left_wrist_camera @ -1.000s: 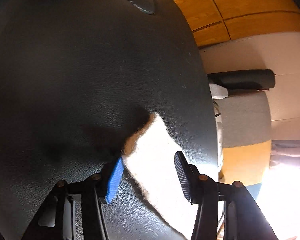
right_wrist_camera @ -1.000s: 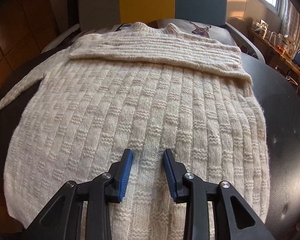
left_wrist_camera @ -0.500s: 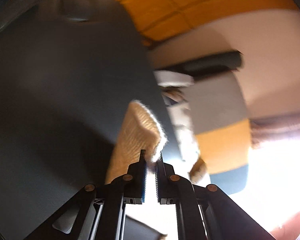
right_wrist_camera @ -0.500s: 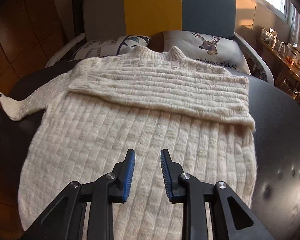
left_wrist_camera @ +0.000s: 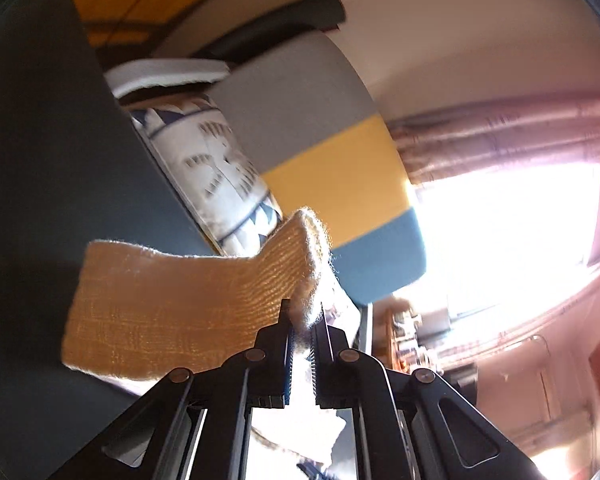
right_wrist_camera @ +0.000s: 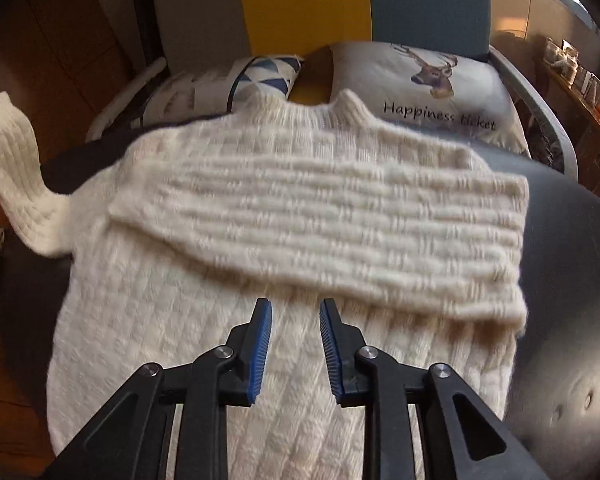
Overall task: Fold clothes
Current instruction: 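Grasp the other sleeve cuff with the left gripper and lift it, then carry the held sleeve with the left gripper across the sweater body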
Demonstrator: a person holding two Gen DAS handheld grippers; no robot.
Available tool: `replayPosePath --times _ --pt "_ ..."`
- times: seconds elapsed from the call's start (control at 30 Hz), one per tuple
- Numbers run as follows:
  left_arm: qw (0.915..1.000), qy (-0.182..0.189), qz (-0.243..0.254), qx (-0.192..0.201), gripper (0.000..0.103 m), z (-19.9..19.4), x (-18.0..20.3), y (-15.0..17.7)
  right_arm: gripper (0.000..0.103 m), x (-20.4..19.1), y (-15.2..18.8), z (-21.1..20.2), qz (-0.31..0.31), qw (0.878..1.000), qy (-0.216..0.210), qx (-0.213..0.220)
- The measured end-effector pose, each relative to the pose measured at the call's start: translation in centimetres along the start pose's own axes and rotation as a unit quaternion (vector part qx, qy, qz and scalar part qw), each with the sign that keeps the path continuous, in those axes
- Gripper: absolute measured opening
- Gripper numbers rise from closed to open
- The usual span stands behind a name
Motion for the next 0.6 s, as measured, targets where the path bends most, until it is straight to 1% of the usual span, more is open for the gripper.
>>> replayPosePath --times 0.07,0.13,0.23,0.27,0.37,0.47,0.6 --pt "0.9999 0.008 -0.003 -0.009 0.007 1.6 0.9 0.2 0.025 0.5 -2.0 1.5 0.01 1.0 -0.004 -0.002" --pt "0.9998 0.011 -0.001 -0.017 0.007 2.1 2.1 1.1 0.025 1.0 -2.4 4.4 -0.001 1.0 0.001 -0.031" --pt "0.9993 0.019 0.013 -0.029 0.007 2.1 4.6 2.8 0.025 0.6 -1.5 6.9 -0.036 0.998 0.008 -0.052" --pt "0.999 0.023 0.021 -0.033 0.007 2.0 5.5 3.4 0.025 0.7 -1.4 7.0 -0.035 0.998 0.003 -0.054" --pt "0.9974 0.042 0.031 -0.05 0.007 2.3 8.3 5.8 0.025 0.9 -1.2 7.0 -0.028 0.998 -0.013 -0.045" --pt "0.9948 0.057 0.041 -0.074 0.007 4.7 10.8 7.6 0.025 1.0 -0.9 6.9 -0.022 0.999 -0.021 -0.028" --pt "0.9904 0.06 0.053 -0.113 0.007 8.7 12.5 10.7 0.025 1.4 -0.6 6.6 -0.002 0.999 -0.038 -0.002"
Point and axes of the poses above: each gripper's, at about its wrist camera, not at the fingertips, and z roughly the way its jaws point, x to its right, y to its underside, the point moved 10 cm from there along z, roughly the way its jaws point, and after that the axes turned 11 degrees about y, right-handed, at the moved point
